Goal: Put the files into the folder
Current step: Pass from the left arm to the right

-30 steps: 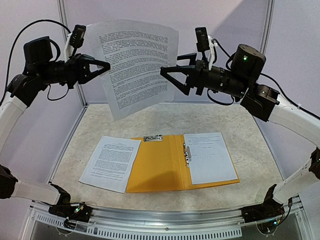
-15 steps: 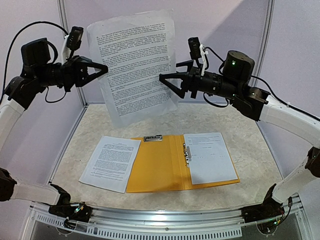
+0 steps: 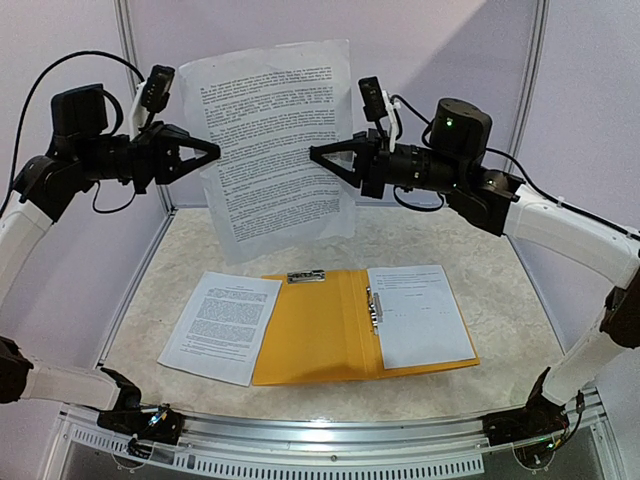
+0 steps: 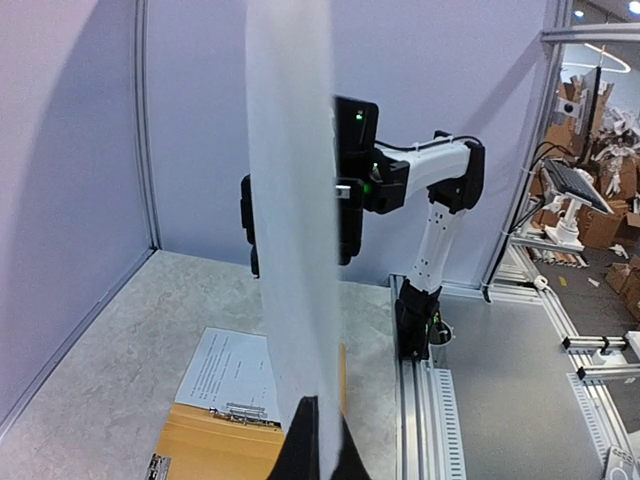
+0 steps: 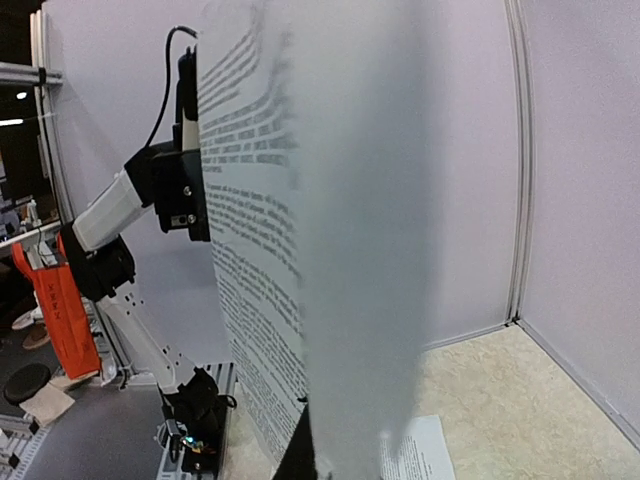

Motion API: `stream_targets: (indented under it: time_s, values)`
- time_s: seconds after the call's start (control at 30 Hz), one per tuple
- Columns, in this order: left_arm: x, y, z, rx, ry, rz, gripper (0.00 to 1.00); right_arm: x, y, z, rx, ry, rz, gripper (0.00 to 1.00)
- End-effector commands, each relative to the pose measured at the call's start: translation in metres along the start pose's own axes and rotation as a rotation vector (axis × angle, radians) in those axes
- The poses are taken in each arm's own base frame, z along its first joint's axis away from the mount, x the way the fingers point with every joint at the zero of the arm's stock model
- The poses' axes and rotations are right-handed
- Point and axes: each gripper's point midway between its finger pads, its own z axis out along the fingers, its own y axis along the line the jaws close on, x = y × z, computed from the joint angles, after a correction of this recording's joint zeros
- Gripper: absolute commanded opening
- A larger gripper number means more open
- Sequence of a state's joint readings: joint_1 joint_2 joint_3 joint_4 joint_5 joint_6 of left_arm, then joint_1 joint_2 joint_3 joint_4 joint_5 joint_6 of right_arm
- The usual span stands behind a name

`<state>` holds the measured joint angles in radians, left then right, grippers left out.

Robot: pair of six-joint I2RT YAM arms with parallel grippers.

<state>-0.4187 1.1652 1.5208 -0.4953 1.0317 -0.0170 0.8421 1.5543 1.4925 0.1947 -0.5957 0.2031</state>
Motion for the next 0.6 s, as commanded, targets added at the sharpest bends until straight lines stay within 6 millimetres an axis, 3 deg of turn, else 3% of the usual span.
stream_targets:
  time_s: [0.0,0.03,0.1,0.13,0.17,0.2,0.37,0.57]
  values:
    - [0.009,0.004,0.003,-0.034,0.024,-0.023,0.0,-0.006,0.004,0.001,-0.024,0.013,0.053,0.0]
    - [0.013,0.01,0.003,-0.062,0.034,-0.038,0.09,-0.006,-0.001,-0.002,0.001,0.025,0.082,0.0]
    - [0.026,0.025,0.003,-0.138,0.079,-0.084,0.6,0.002,-0.018,-0.009,0.066,0.068,0.168,0.0]
    - [0.034,0.035,0.002,-0.189,0.114,-0.085,0.79,0.008,-0.028,-0.015,0.106,0.097,0.235,0.0]
    - [0.045,0.044,0.001,-0.235,0.163,-0.095,0.92,0.017,-0.04,-0.023,0.166,0.136,0.289,0.0]
    - [0.057,0.054,-0.002,-0.286,0.226,-0.099,0.98,0.023,-0.051,-0.034,0.232,0.167,0.339,0.0]
    - [0.126,0.089,-0.019,-0.431,0.562,-0.168,1.0,0.078,-0.096,-0.109,0.455,0.326,0.627,0.0]
    - [0.212,0.109,-0.027,-0.461,0.836,-0.349,0.95,0.134,-0.118,-0.206,0.607,0.448,0.878,0.0]
